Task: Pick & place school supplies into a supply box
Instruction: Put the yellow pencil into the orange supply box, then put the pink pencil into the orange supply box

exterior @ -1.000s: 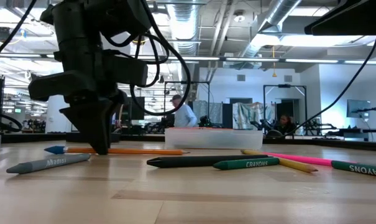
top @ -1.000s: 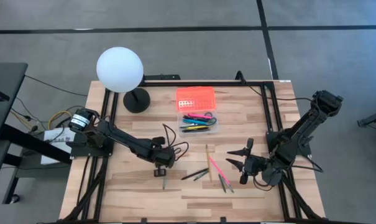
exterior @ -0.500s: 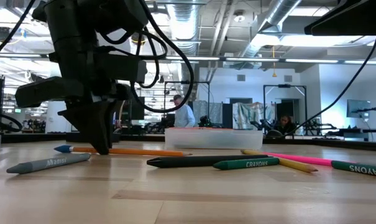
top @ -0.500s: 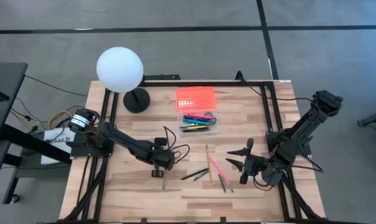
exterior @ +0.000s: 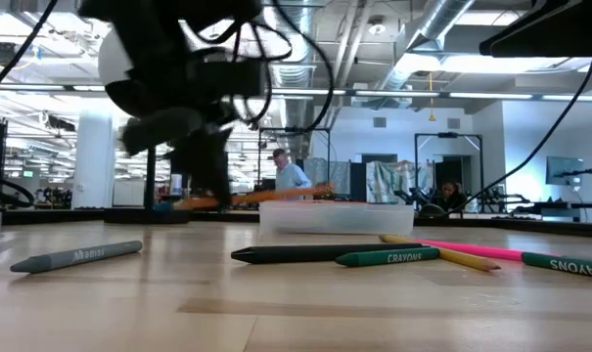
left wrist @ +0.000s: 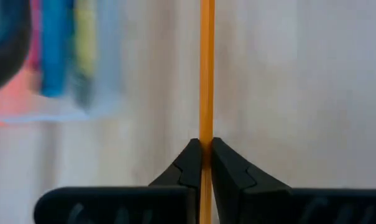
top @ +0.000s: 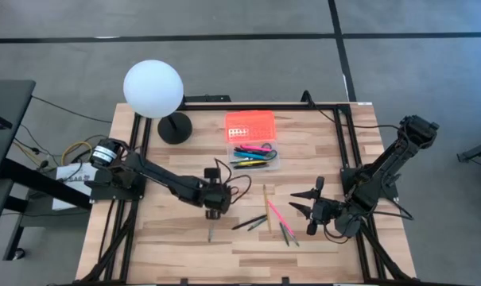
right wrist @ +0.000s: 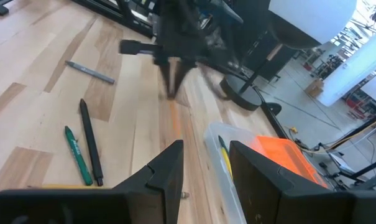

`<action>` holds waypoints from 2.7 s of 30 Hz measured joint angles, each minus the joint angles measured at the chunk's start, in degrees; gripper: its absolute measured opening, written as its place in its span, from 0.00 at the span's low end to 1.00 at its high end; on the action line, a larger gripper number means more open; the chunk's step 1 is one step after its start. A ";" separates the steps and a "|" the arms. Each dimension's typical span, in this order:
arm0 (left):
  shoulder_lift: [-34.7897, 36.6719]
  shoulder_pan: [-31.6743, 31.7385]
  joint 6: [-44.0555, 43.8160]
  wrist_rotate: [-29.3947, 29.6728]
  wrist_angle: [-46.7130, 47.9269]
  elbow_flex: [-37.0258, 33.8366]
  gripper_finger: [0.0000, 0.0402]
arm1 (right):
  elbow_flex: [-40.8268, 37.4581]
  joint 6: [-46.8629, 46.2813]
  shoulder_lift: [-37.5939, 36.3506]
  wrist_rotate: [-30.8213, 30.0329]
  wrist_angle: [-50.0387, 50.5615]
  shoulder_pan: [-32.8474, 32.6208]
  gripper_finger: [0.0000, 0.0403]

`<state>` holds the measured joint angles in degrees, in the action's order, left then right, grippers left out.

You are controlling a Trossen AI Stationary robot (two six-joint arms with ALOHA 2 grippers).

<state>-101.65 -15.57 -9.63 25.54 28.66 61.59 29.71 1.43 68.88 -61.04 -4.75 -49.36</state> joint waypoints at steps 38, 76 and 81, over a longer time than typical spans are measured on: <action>-7.34 24.82 39.25 -12.65 -26.80 4.53 0.02 | -0.04 0.00 -0.02 0.57 0.17 -0.11 0.30; -3.70 3.14 12.72 -7.05 7.18 9.35 0.33 | 0.00 -27.63 7.06 18.47 2.15 8.75 0.30; -2.59 -6.64 0.41 4.28 8.47 4.78 0.33 | 0.24 -34.12 12.21 24.00 1.67 11.74 0.30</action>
<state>-104.24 -22.20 -9.21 29.83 37.13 66.38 29.95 -32.69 81.10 -37.04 -3.08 -37.63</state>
